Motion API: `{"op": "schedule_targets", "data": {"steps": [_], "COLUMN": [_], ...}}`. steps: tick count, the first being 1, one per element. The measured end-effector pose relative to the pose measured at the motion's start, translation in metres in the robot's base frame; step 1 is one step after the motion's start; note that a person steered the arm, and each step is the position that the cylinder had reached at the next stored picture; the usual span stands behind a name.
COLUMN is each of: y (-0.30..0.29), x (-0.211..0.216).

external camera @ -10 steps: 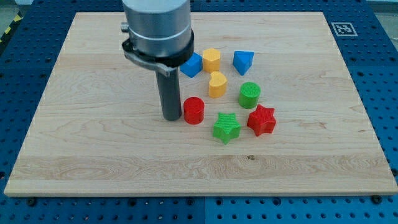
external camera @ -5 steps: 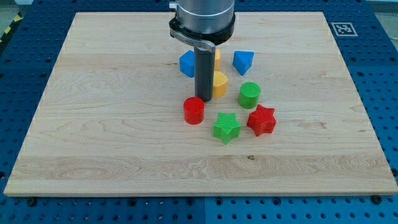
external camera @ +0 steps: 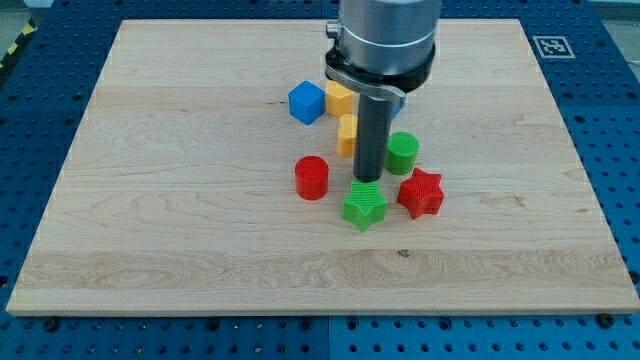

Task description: Slightly move the red star towards the bottom

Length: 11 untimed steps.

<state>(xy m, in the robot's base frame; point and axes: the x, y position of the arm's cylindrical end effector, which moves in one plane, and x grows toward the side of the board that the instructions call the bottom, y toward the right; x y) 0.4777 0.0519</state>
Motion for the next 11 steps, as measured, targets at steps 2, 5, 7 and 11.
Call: {"op": "schedule_targets", "data": {"steps": [2,5,7,11], "y": [0.01,0.033,0.045,0.028], "x": [0.01,0.018,0.02,0.021]}}
